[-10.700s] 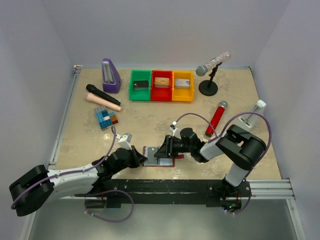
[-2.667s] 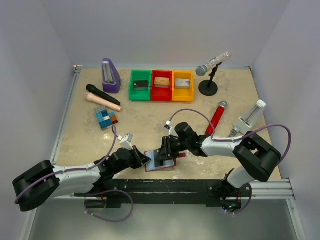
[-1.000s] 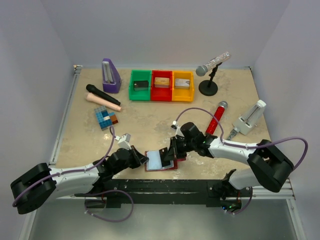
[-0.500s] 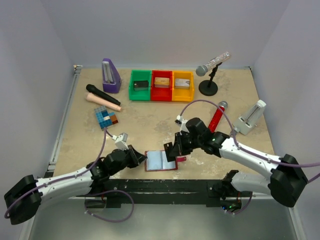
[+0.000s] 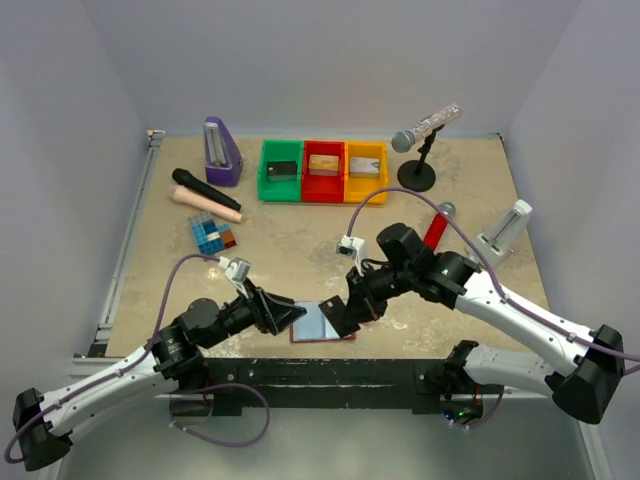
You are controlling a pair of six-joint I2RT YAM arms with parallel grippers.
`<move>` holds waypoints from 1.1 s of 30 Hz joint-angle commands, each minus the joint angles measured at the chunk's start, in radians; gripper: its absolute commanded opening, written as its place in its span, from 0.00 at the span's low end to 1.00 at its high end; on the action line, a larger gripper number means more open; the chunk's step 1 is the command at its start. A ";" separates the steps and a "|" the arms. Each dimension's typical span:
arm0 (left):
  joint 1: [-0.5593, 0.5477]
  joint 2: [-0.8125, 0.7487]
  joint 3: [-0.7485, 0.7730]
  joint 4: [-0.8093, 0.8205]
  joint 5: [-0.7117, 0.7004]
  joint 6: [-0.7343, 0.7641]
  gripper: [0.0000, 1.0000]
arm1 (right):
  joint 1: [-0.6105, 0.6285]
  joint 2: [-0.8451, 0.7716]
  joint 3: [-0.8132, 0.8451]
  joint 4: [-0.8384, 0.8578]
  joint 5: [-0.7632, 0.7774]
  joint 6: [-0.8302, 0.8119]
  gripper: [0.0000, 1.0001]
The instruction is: Take the credit cards out of the card holder
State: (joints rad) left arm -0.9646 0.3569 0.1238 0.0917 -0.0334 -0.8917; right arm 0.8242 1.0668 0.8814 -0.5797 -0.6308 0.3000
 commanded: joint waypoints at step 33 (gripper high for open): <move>-0.005 0.240 0.191 0.252 0.661 0.192 0.28 | 0.174 0.144 0.217 -0.207 -0.201 -0.210 0.00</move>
State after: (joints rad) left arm -0.9649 0.5907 0.3126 0.2783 0.5880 -0.7055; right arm 0.9947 1.2106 1.0565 -0.7830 -0.8112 0.1108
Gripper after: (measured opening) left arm 0.314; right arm 0.011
